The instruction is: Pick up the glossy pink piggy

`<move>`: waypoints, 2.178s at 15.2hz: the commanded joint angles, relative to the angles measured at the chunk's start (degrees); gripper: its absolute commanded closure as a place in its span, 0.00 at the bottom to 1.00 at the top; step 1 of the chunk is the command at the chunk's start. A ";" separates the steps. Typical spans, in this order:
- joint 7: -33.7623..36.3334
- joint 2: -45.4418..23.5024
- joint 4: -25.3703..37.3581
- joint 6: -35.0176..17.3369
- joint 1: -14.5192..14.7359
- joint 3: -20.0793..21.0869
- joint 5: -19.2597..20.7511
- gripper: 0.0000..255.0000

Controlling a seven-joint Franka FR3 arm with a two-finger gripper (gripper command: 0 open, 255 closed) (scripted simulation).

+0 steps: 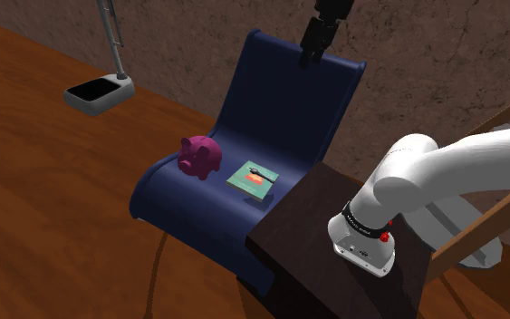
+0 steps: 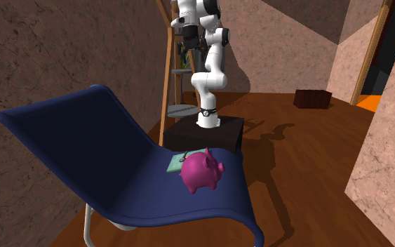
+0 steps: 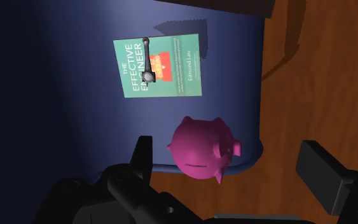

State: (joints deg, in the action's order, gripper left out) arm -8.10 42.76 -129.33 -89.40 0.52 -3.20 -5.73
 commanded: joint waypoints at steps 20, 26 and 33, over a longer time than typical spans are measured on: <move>43.73 -21.54 -8.72 -30.20 -3.96 22.30 -10.86 0.00; 58.52 -34.97 -4.80 -39.53 -5.59 27.39 -8.57 0.00; 77.11 -52.31 3.09 -47.85 -4.82 28.40 -0.96 0.00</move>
State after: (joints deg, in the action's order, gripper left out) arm 66.26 -6.83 -127.72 -136.22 -4.47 25.50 -8.02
